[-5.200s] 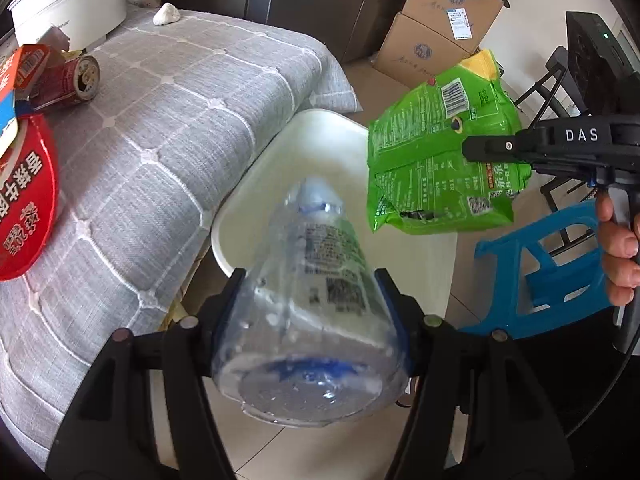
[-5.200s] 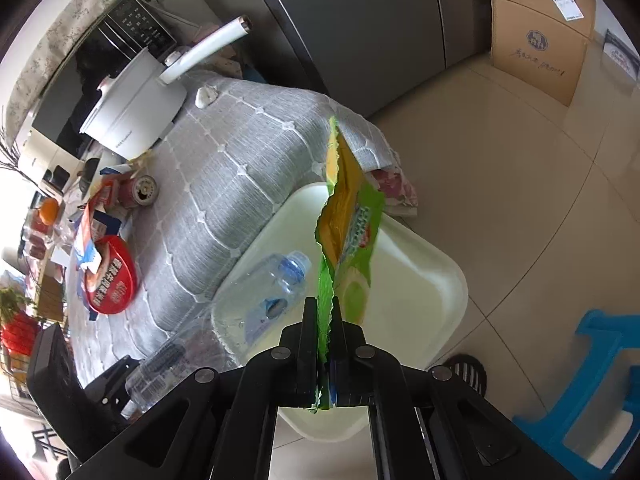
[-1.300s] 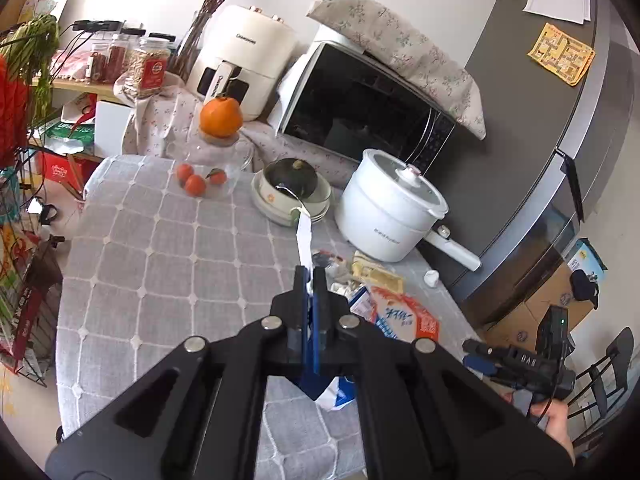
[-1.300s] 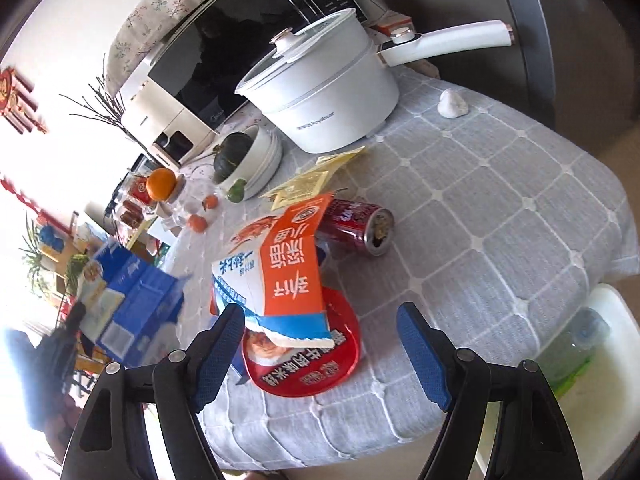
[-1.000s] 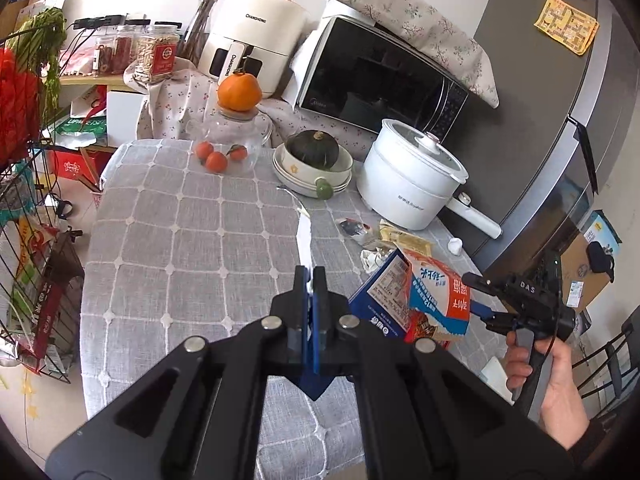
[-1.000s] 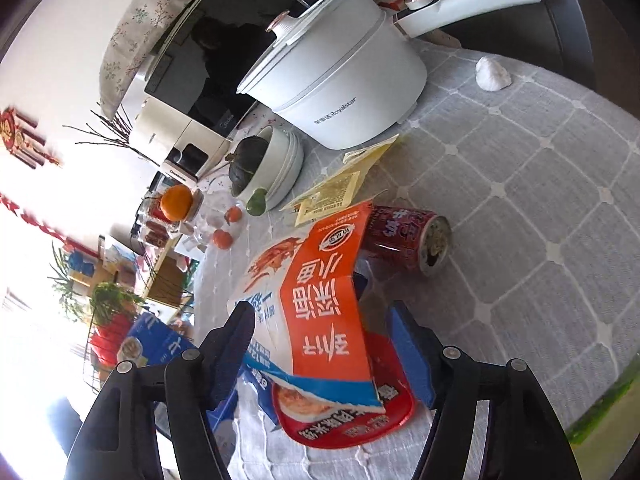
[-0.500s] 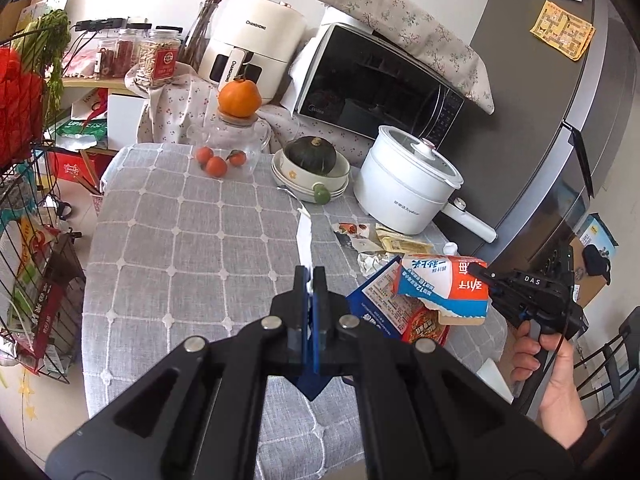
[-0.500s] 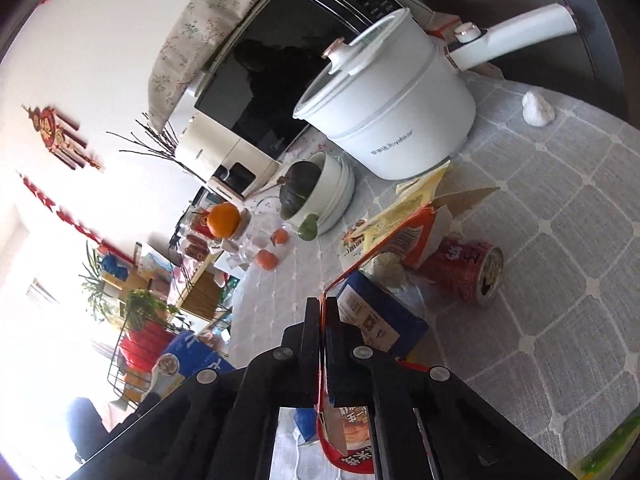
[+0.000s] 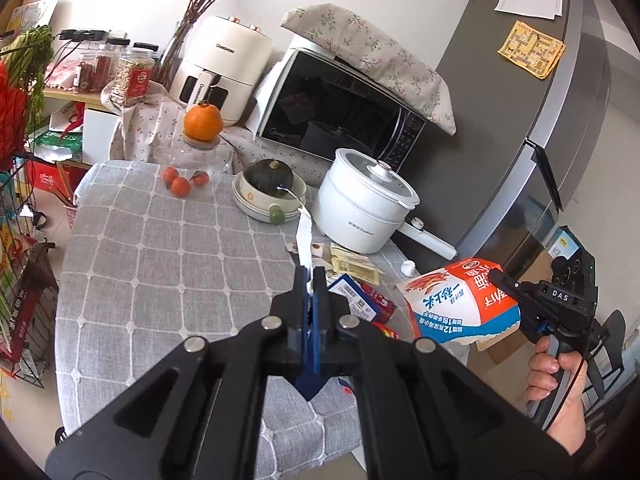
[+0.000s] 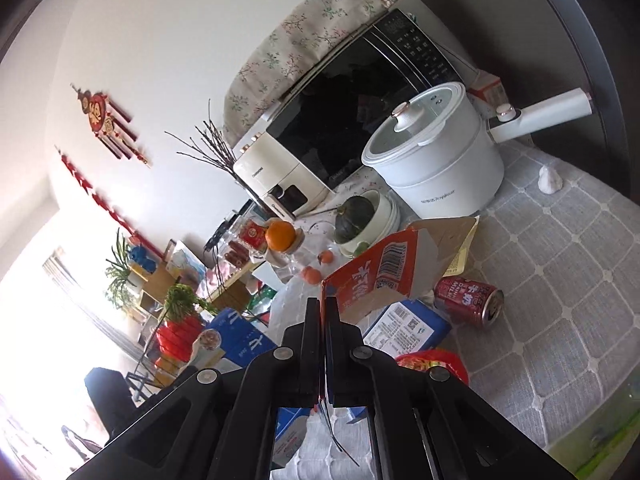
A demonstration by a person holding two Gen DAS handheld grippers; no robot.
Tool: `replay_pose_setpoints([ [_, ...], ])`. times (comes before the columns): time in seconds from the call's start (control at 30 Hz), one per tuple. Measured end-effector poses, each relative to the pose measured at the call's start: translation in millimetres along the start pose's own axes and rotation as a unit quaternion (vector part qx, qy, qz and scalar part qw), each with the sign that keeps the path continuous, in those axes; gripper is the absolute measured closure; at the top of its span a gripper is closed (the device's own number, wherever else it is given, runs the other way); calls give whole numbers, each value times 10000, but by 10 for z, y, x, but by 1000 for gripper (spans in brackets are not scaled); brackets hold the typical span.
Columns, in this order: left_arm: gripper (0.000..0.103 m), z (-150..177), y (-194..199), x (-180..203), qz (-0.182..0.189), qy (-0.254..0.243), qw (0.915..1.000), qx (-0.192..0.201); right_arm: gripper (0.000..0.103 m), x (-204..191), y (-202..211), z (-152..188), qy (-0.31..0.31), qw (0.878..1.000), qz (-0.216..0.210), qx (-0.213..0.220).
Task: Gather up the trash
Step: 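Carry the noodle packet over the basin with the right tool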
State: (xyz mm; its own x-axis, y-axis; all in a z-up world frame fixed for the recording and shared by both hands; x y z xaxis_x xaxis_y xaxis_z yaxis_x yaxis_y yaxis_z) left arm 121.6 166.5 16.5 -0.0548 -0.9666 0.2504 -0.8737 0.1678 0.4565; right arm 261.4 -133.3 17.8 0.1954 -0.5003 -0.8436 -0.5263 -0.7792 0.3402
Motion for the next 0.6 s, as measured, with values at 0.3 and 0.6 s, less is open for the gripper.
replay_pose_setpoints([
  [0.3, 101, 136, -141, 802, 660, -696, 9953, -155, 100, 145, 968, 77, 130, 9986, 374, 338],
  [0.6, 101, 429, -336, 1780, 1362, -1545, 9777, -410, 100, 758, 1768, 146, -128, 9905, 1257, 546],
])
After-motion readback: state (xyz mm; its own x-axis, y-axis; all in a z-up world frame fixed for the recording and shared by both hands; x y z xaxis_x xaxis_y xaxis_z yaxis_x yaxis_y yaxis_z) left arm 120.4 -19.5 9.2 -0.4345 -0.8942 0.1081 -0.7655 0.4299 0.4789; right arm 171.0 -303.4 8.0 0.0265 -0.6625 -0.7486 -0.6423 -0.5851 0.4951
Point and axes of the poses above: each gripper's, at about its wrist camera, not at the fingertips, and y roughly against the way its jaws point, x to its right, z to its underside, the point moved 3 cm from there along -y, roughly the way its jaws point, and after that the axes turned 13 degrees about -y, right-handed, at the moved point
